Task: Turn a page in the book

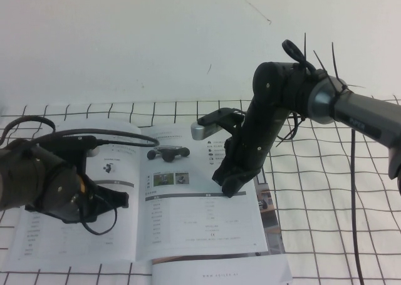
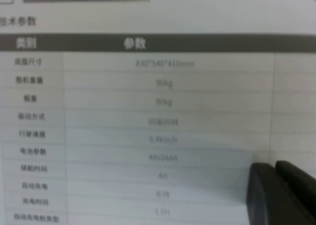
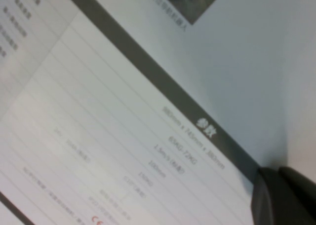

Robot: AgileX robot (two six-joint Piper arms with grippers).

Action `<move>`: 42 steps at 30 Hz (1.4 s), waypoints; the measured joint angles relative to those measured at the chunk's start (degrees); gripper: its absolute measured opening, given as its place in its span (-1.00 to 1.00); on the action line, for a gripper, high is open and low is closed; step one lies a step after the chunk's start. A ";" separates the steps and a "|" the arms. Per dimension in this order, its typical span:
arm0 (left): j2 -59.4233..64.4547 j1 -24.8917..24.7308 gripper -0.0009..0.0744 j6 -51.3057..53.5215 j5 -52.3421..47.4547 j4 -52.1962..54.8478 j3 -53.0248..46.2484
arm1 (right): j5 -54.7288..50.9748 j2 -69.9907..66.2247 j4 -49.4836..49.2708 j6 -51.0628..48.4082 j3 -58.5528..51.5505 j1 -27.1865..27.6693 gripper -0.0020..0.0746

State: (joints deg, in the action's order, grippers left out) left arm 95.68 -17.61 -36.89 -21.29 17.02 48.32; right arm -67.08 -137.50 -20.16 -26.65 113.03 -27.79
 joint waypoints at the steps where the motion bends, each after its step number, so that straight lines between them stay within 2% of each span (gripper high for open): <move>1: 0.79 0.00 -0.98 0.26 -0.27 0.00 0.00 | 0.00 0.00 -0.08 0.00 0.00 0.00 -0.95; 11: 4.37 0.00 -0.98 1.04 -0.27 0.00 0.11 | 0.00 0.39 -0.21 0.00 -0.31 0.00 -0.95; 17: -0.29 0.00 -0.98 1.07 -3.05 -0.34 0.11 | -2.16 3.70 0.83 0.00 -1.12 0.00 -0.95; 23: -12.62 0.00 -0.98 2.61 -5.04 -0.46 0.11 | -2.65 15.78 5.83 0.00 -1.01 0.00 -0.95; 29: -28.83 0.00 -0.98 9.26 -10.20 -0.68 0.11 | -3.60 28.56 16.10 0.00 -0.93 0.00 -0.95; 33: -40.06 0.00 -0.98 13.11 -13.02 -1.13 -0.22 | -4.19 36.09 19.36 0.80 -0.93 0.00 -0.95; 39: -57.48 0.00 -0.98 19.72 -9.26 -8.11 -3.99 | -4.67 45.48 20.16 1.03 -2.54 0.00 -0.95; 42: -64.75 0.00 -0.98 22.79 -8.27 -11.73 -7.44 | -4.76 51.30 21.19 1.46 -8.32 0.00 -0.95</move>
State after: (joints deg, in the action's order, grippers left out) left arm 30.93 -17.61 -14.10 -29.56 5.28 40.88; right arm -71.84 -86.20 1.03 -25.19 104.71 -27.79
